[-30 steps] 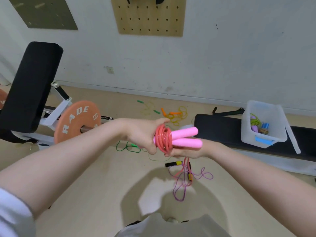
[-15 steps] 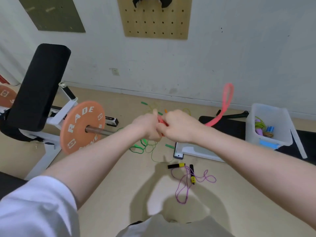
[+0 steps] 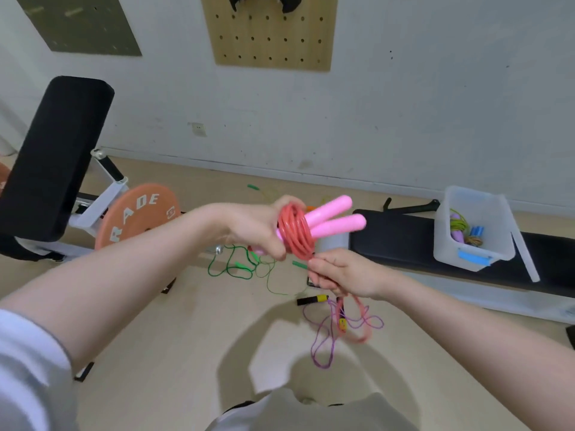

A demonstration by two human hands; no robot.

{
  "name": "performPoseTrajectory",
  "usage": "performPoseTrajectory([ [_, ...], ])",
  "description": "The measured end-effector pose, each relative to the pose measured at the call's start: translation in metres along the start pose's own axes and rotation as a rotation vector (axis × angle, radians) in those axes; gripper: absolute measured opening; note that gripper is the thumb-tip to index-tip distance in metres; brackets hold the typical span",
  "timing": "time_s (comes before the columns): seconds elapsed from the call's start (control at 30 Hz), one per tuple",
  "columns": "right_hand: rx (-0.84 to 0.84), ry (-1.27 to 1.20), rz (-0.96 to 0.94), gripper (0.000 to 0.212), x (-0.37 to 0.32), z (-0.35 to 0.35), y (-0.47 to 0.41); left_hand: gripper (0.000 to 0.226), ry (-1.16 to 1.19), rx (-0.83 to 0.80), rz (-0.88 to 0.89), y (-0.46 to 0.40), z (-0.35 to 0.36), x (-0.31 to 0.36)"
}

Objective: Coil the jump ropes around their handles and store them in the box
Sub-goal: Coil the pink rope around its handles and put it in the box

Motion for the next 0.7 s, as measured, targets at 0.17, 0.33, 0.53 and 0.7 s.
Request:
performPoseTrajectory([
  [0.17,-0.029,0.296,0.246,0.028,0.012,-0.019,0.008,0.096,-0.496,-0.073,-0.08,0.005,0.029,0.016],
  [0.33,-0.124,0.71,0.178,0.038,-0.005,-0.031,-0.009,0.089,-1.148,-0.045,-0.175,-0.004,0.073,0.009],
  [0.53,0.253,0.799,-0.027,0.028,-0.071,-0.038,-0.017,0.048,-1.072,0.279,-0.392,-0.021,0.018,-0.007],
  [0.7,0.374,0.717,-0.086,0.041,-0.073,-0.031,-0.008,0.028,-1.06,0.383,-0.379,-0.021,-0.002,-0.003],
])
Point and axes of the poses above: each hand's wrist, its own y-axis away from the middle knuckle, its own z-axis out of the palm, x = y × z, the point moved 10 cm from there along -y, towards the middle knuckle, and after that the axes turned 9 degrees about -x, right-handed, at the moved point
